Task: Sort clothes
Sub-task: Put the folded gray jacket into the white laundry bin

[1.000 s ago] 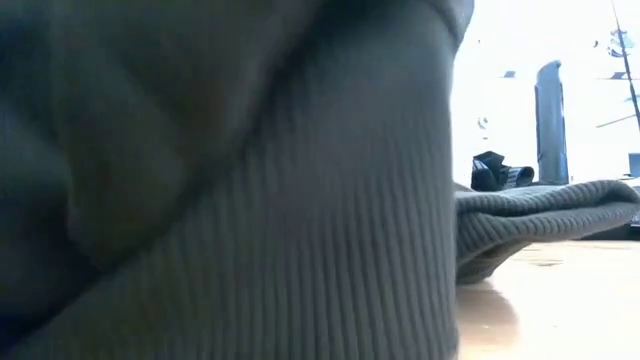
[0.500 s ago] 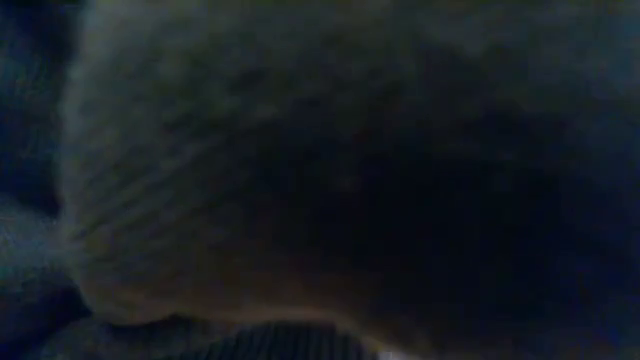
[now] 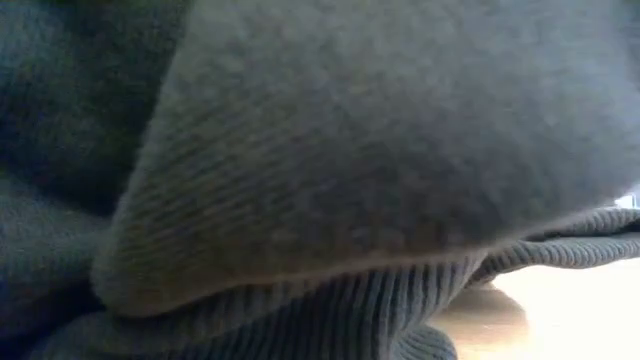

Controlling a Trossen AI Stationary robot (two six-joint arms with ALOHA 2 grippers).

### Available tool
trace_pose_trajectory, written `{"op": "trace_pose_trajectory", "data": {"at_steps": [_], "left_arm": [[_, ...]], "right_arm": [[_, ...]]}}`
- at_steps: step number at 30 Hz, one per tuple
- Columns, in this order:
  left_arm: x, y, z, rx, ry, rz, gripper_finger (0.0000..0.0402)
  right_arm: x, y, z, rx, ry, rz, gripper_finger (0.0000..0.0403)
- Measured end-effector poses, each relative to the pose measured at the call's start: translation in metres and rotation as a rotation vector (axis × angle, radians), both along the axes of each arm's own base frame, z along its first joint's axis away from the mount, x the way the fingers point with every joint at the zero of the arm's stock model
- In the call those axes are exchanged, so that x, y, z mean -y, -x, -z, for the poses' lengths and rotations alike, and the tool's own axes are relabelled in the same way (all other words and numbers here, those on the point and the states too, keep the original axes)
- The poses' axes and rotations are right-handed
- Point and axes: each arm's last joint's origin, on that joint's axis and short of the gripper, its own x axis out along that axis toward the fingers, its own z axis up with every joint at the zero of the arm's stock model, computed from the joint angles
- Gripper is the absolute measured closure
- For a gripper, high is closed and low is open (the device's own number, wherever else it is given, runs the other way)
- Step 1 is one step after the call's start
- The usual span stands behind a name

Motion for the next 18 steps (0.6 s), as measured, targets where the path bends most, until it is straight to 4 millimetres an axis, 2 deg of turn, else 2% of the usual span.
{"op": "trace_pose_trajectory", "data": {"at_steps": [9, 13, 18], "left_arm": [[0.0, -0.009, 0.01, -0.019, 0.0, -0.004, 0.0401], [0.001, -0.016, 0.018, -0.051, 0.025, 0.029, 0.0401], [0.003, -0.017, 0.015, -0.014, 0.034, 0.058, 0.0399]], "right_arm": [[0.003, -0.001, -0.002, 0.01, 0.075, 0.057, 0.0209], [0.007, -0.006, -0.003, 0.03, 0.042, 0.079, 0.0209], [0.009, -0.007, -0.003, 0.046, -0.012, 0.096, 0.023]]}}
